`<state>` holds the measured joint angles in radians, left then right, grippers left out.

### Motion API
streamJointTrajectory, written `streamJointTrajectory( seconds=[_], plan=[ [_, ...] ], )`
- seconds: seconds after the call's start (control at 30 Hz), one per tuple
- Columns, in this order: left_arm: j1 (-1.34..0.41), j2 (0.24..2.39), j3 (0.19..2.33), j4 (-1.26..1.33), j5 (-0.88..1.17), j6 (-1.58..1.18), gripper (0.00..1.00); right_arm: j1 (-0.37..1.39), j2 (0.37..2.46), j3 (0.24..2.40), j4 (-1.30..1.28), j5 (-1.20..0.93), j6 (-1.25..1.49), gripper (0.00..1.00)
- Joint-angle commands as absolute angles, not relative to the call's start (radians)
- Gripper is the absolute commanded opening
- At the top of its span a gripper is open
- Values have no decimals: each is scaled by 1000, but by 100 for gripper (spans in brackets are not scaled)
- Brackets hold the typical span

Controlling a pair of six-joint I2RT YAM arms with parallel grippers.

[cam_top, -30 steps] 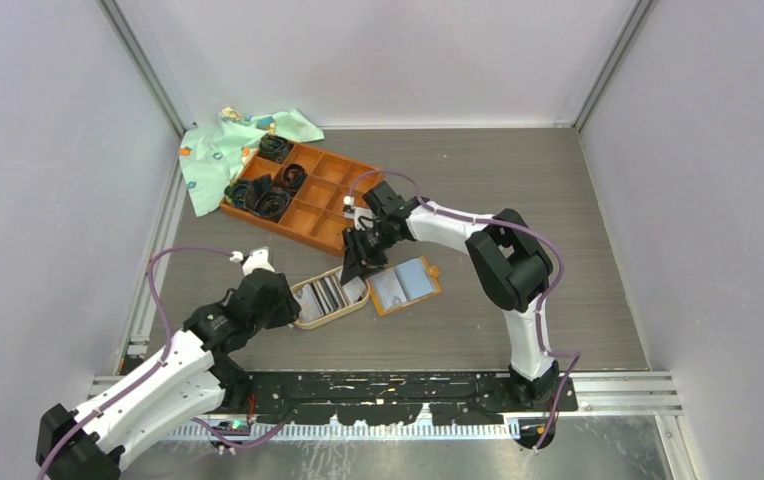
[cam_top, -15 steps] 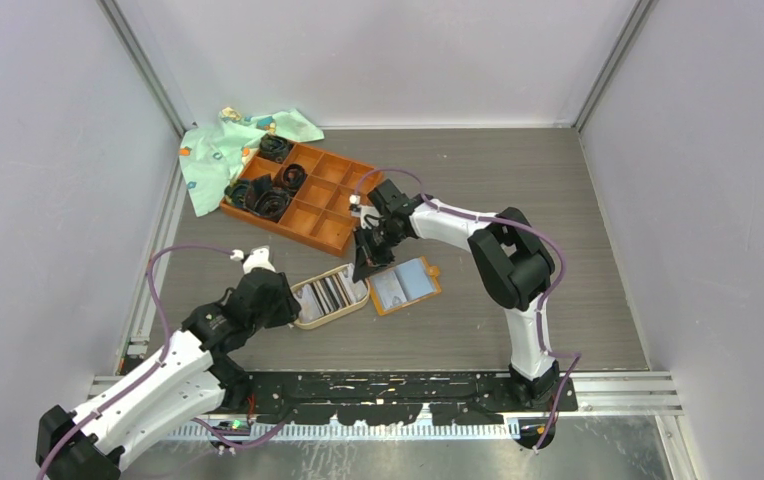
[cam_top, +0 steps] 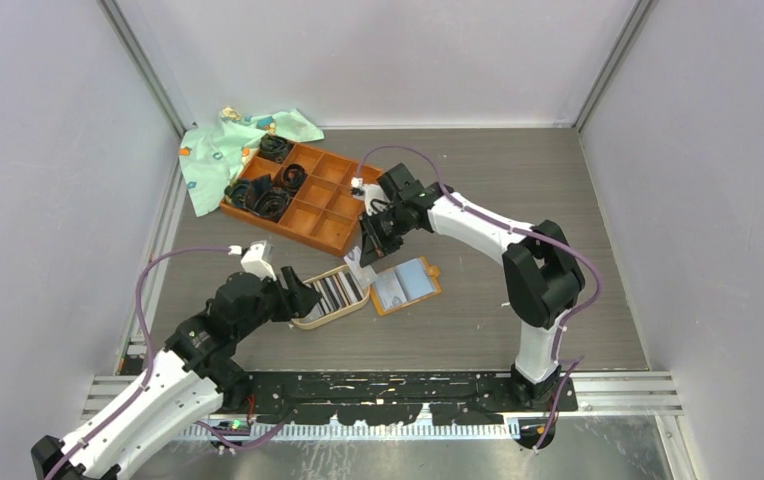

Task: Put the credit cards into the card holder
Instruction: Pick up the credit card from the storage box.

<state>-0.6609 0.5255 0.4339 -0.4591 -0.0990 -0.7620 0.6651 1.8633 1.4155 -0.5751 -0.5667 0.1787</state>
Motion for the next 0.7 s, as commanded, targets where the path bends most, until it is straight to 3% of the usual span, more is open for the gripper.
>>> streamJointTrajectory(
  seconds=[0.0, 0.13, 0.23, 0.47, 0.67],
  plan=[
    [-660, 494, 378, -197, 61, -744, 66, 623, 1787, 1436, -600, -690, 85, 1],
    [-660, 517, 303, 85, 141, -776, 84, 586, 1752, 1407, -606, -871, 23, 1],
    [-660, 562, 268, 255, 170, -791, 89, 563, 1714, 1376, -572, -978, 19, 1],
    [-660, 682, 227, 537, 207, -815, 85, 541, 1644, 1319, -460, -1114, 80, 1],
    [-660, 778, 228, 716, 227, -854, 70, 541, 1607, 1288, -384, -1178, 141, 1]
  ],
)
